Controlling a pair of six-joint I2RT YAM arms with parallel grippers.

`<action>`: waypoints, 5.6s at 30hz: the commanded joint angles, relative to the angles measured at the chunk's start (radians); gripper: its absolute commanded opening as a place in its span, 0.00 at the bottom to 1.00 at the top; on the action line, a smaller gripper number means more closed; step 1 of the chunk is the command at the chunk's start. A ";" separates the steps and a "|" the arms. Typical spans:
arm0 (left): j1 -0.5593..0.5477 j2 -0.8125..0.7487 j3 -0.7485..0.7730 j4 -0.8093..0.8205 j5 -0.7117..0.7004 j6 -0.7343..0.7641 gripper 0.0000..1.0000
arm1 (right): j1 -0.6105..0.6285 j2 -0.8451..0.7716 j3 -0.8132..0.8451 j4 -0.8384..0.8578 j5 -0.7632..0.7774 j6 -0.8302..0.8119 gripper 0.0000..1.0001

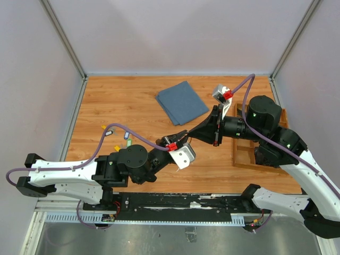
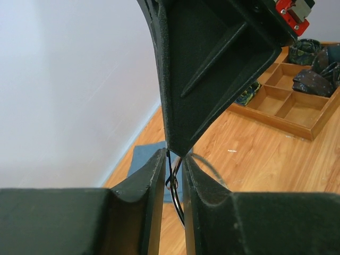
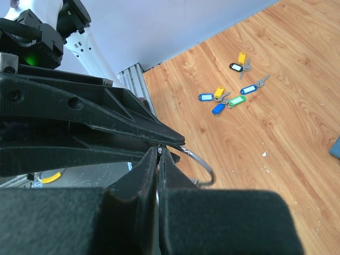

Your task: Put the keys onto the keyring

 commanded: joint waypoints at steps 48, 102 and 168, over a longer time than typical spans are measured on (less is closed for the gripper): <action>-0.006 -0.005 0.037 -0.067 0.159 -0.030 0.01 | 0.011 0.009 0.075 0.036 0.052 0.001 0.00; -0.008 -0.041 -0.016 0.026 0.043 0.007 0.29 | 0.011 -0.043 0.029 0.044 0.057 0.010 0.00; -0.031 0.017 0.050 -0.063 0.108 -0.011 0.01 | 0.012 -0.038 0.019 0.051 0.119 -0.008 0.00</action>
